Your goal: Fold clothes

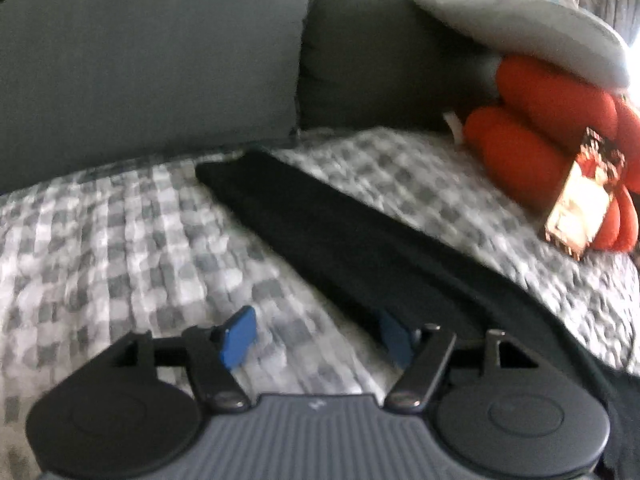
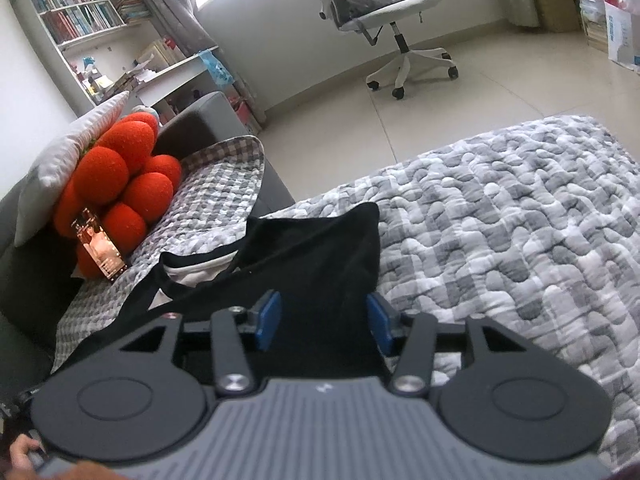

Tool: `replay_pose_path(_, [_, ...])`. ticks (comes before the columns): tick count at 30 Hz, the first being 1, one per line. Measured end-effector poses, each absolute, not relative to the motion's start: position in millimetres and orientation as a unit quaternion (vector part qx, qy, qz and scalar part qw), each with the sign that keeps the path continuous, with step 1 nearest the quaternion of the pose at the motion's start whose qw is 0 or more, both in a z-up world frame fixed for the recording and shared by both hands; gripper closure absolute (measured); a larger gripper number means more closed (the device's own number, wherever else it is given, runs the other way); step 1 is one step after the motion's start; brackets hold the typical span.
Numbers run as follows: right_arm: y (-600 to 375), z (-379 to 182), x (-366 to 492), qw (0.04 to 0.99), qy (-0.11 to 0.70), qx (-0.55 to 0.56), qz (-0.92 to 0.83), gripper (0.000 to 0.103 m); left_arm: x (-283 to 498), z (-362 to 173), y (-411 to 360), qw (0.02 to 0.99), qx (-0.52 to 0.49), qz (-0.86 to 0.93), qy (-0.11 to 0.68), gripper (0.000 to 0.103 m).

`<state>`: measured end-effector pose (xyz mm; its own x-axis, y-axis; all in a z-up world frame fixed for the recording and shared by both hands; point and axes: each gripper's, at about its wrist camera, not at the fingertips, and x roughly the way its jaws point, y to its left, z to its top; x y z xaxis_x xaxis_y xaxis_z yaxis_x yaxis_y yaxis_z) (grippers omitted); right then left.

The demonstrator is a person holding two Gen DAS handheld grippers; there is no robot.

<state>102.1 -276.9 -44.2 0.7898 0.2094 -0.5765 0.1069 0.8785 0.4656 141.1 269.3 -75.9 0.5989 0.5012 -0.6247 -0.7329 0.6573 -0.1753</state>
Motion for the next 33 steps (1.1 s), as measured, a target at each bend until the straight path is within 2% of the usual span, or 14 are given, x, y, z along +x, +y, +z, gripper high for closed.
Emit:
replay_pose_path(4, [-277, -45, 102, 0.911, 0.332, 0.244, 0.029, 0.049, 145, -80, 282, 0.869, -0.226, 0.363, 0.248, 0.035])
replay_pose_path(7, [-278, -46, 101, 0.909, 0.335, 0.245, 0.029, 0.049, 146, -82, 291, 0.862, -0.245, 0.383, 0.223, 0.05])
replay_pose_path(9, [-278, -47, 102, 0.909, 0.335, 0.246, 0.026, 0.049, 145, -83, 296, 0.854, -0.263, 0.397, 0.21, 0.08])
replay_pose_path(11, [-279, -47, 102, 0.909, 0.336, 0.247, 0.025, 0.049, 142, -84, 301, 0.849, -0.292, 0.394, 0.196, 0.099])
replay_pose_path(22, [-281, -45, 98, 0.907, 0.331, 0.257, 0.025, 0.049, 126, -45, 279, 0.883, -0.288, 0.353, 0.113, 0.102])
replay_pose_path(33, [-284, -42, 95, 0.905, 0.326, 0.274, 0.027, 0.049, 115, 13, 239, 0.925, -0.298, 0.229, 0.052, 0.102])
